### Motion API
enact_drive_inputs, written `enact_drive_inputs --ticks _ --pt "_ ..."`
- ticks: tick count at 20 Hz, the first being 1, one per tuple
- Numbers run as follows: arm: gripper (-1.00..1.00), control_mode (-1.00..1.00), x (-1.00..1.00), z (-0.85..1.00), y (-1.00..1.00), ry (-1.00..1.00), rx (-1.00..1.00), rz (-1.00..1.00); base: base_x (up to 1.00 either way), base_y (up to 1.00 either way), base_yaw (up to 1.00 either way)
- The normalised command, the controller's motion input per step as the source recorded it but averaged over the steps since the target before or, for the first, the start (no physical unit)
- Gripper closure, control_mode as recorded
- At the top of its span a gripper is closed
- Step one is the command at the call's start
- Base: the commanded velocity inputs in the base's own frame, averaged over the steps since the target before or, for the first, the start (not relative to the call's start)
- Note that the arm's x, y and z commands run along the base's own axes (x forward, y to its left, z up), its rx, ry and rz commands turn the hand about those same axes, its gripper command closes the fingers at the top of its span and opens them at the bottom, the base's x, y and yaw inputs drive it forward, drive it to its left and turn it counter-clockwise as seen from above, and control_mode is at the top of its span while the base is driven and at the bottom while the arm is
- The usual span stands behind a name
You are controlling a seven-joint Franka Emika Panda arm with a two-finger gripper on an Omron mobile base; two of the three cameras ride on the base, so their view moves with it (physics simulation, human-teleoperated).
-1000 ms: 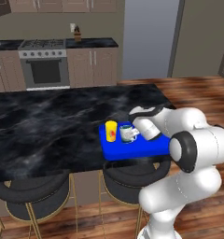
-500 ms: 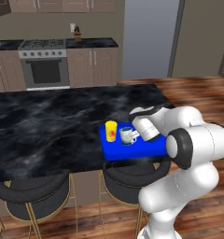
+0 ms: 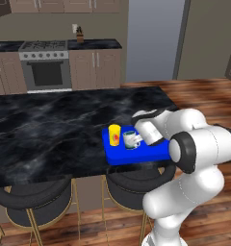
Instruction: There is a tray on the dining counter. Grab the cup, mug, and pitcher and place them on the tray. The pitcher may be placed next to the tray if it cannot fit the tray.
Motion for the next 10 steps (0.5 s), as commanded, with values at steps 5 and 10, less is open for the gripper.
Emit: enact_drive_inputs --ticks 5,10 --pt "1.00 -1.00 0.00 -0.07 0.14 0.02 0.00 0.00 0.00 0.00 0.00" --pt "1.00 -1.00 0.00 -0.14 0.10 0.00 0.00 0.00 0.00 0.00 0.00"
